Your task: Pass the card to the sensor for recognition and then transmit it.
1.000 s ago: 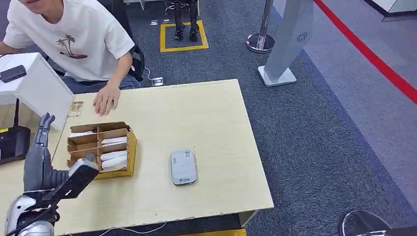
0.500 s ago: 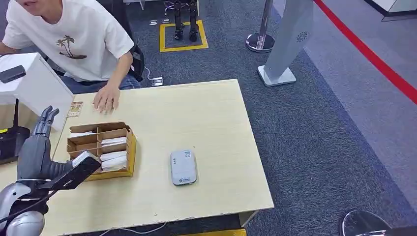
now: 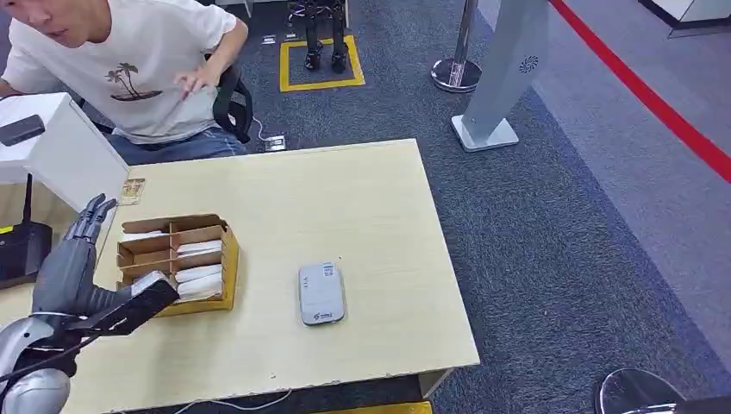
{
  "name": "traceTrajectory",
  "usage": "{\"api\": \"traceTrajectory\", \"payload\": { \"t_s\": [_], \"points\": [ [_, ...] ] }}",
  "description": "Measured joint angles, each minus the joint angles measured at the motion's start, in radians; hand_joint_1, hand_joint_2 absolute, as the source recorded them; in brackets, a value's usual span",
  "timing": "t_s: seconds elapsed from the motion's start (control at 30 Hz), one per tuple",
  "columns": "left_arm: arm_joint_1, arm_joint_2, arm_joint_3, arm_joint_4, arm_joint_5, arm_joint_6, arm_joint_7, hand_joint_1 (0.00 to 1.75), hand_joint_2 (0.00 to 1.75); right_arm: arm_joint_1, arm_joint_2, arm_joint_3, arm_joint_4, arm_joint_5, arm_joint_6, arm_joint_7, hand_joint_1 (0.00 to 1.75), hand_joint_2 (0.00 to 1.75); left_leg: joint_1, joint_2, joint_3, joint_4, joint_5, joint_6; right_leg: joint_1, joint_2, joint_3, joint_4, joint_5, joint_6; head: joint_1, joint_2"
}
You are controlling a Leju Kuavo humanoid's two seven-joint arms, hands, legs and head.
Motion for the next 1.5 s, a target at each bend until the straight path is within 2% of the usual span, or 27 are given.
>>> {"api": "traceTrajectory", "payload": {
  "t_s": [0.1,0.27,0.4,0.5,0.57,0.73,1.0,1.07,1.1,1.13,1.17,1.3,1.5],
  "points": [
    [0.000,0.051,-0.001,0.006,0.012,-0.043,0.002,0.00,1.75,0.000,0.000,0.000,0.000,0.000,-0.006,0.016,0.00,1.75,0.000,0.000,0.000,0.000,0.000,0.000,0.000,0.000,0.000,0.000,0.000,0.000,0.000,0.000],
    [0.001,0.119,-0.005,0.013,0.013,-0.077,0.002,0.00,1.75,0.000,0.002,0.000,0.000,0.000,-0.004,0.022,0.00,1.75,0.000,0.000,0.000,0.000,0.000,0.000,0.000,0.000,0.000,0.000,0.000,0.000,0.000,0.000],
    [0.001,0.148,-0.008,0.016,0.017,-0.085,0.001,0.00,1.75,0.000,0.004,0.000,0.000,0.000,-0.002,0.021,0.00,1.75,0.000,0.000,0.000,0.000,0.000,0.000,0.000,0.000,0.000,0.000,0.000,0.000,0.000,0.000],
    [0.001,0.154,-0.013,0.016,0.081,-0.106,-0.032,0.00,1.75,0.000,0.006,0.000,0.000,0.000,0.005,0.021,0.00,1.75,0.000,0.000,0.000,0.000,0.000,0.000,0.000,0.000,0.000,0.000,0.000,0.000,0.000,0.000],
    [0.003,0.162,-0.019,0.015,0.160,-0.133,-0.053,0.00,1.75,-0.001,0.006,0.000,0.000,0.000,0.008,0.022,0.00,1.75,0.000,0.000,0.000,0.000,0.000,0.000,0.000,0.000,0.000,0.000,0.000,0.000,0.000,0.000],
    [0.017,0.193,-0.037,-0.005,0.340,-0.199,-0.064,0.00,1.75,-0.001,0.006,0.000,-0.001,0.000,0.008,0.030,0.00,1.75,0.000,0.000,0.000,0.000,0.000,0.000,0.000,0.000,0.000,0.000,0.000,0.000,0.000,0.000],
    [0.019,0.198,-0.038,-0.007,0.359,-0.206,-0.064,0.00,1.75,0.000,0.006,0.000,-0.001,0.000,0.008,0.030,0.00,1.75,0.000,0.000,0.000,0.000,0.000,0.000,0.000,0.000,0.000,0.000,0.000,0.000,0.000,0.000],
    [0.028,0.215,-0.040,-0.014,0.416,-0.225,-0.060,0.00,1.75,0.000,0.006,0.001,-0.001,0.000,0.008,0.033,0.00,1.75,0.000,0.000,0.000,0.000,0.000,0.000,0.000,0.000,0.000,0.000,0.000,0.000,0.000,0.000],
    [0.039,0.237,-0.040,-0.023,0.475,-0.243,-0.047,0.00,1.75,-0.001,0.006,0.003,-0.002,0.000,0.008,0.040,0.00,1.75,0.000,0.000,0.000,0.000,0.000,0.000,0.000,0.000,0.000,0.000,0.000,0.000,0.000,0.000],
    [0.056,0.292,-0.040,-0.038,0.557,-0.272,-0.012,0.00,1.75,-0.001,0.006,0.014,-0.002,0.000,0.007,0.045,0.00,1.75,0.001,0.000,0.000,0.000,0.000,0.000,0.001,0.000,0.000,0.000,0.000,-0.001,0.000,0.000],
    [0.068,0.343,-0.040,-0.050,0.587,-0.283,0.009,0.00,1.75,-0.001,0.006,0.027,-0.003,0.000,0.007,0.049,0.00,1.75,0.001,0.000,0.000,0.000,0.000,0.000,0.001,0.000,0.000,0.000,0.000,-0.001,0.000,0.000],
    [0.080,0.385,-0.039,-0.062,0.601,-0.288,0.042,0.00,1.75,-0.002,0.006,0.034,-0.004,0.000,0.005,0.051,0.00,1.75,0.001,0.000,0.000,0.000,0.000,-0.001,0.001,0.000,0.001,0.000,0.000,-0.001,0.000,0.000],
    [0.117,0.497,0.018,-0.103,0.620,-0.307,0.088,0.00,1.75,-0.002,0.006,0.049,-0.005,0.000,0.000,0.061,0.00,1.75,0.001,-0.001,0.000,0.000,0.000,-0.001,0.001,-0.001,0.001,0.000,-0.001,-0.001,0.000,0.000]
  ]
}}
